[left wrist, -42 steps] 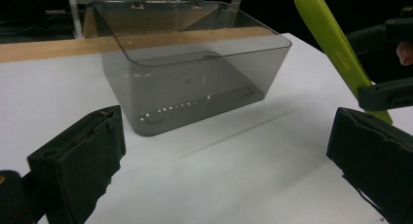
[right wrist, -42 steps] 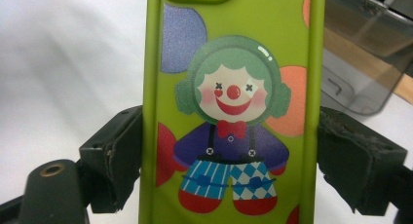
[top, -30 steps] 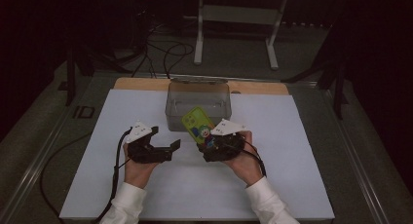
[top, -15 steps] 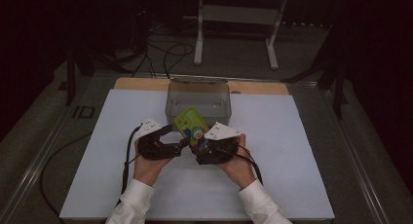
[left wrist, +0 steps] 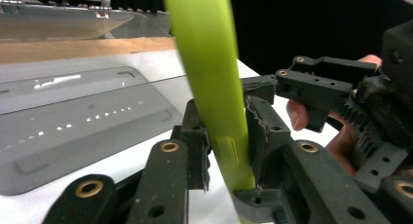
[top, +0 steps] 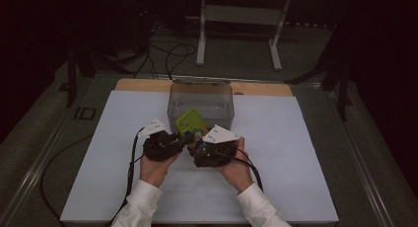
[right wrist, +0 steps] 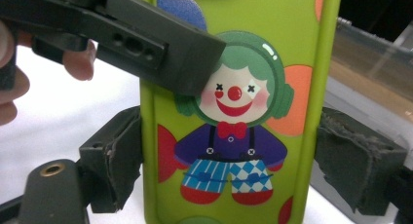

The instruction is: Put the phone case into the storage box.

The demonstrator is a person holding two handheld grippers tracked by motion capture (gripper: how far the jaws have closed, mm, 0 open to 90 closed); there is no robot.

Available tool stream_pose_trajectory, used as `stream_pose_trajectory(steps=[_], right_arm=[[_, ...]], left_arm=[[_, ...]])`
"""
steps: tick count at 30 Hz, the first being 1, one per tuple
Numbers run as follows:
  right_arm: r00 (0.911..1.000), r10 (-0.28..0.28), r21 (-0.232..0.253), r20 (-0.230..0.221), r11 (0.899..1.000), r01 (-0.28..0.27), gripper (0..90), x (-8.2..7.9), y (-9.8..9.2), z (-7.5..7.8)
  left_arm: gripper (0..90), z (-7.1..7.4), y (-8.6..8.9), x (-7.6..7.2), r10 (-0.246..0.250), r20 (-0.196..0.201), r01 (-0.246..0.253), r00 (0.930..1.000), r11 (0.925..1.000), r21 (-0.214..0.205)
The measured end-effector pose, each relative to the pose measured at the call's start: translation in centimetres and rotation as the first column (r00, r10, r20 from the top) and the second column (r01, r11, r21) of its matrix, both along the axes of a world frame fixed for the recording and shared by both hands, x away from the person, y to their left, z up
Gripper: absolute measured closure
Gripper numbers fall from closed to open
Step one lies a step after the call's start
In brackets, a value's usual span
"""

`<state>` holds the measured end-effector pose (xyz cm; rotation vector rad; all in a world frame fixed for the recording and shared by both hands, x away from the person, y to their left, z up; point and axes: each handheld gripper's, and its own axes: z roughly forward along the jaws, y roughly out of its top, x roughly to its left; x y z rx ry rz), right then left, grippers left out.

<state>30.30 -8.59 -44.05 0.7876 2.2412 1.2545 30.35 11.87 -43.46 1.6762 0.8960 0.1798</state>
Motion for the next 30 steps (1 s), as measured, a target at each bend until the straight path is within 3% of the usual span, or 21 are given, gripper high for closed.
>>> stream_pose_trajectory(steps=[4,10,15,20,30], right_arm=[[0.9998,-0.006,0.011,-0.018,1.000,0.006,15.8,0.2,0.3,-0.2],[0.9959,0.054,0.058,-0.072,0.997,-0.050,15.7,0.7,-0.3,0.0],[0.9920,0.097,0.030,-0.081,0.995,-0.094,13.5,0.8,-0.8,0.0],[0.9856,0.129,0.074,-0.109,0.990,-0.122,12.1,0.9,-1.7,0.4],[0.9822,0.140,0.089,-0.125,0.988,-0.129,11.0,1.4,-3.5,1.0]], left_arm=[[77.5,0.2,-0.3,-0.3,-0.003,0.029,0.003,0.9996,0.9998,0.022],[78.1,0.7,-0.1,-0.5,0.012,0.059,-0.015,0.9982,0.9984,0.054],[78.2,1.1,1.1,-0.2,0.037,0.068,-0.041,0.9970,0.9970,0.065],[78.2,1.4,2.2,-0.1,0.025,0.078,-0.031,0.9966,0.9967,0.076],[78.1,1.5,3.5,0.1,-0.029,0.083,0.018,0.9962,0.9922,0.123]])
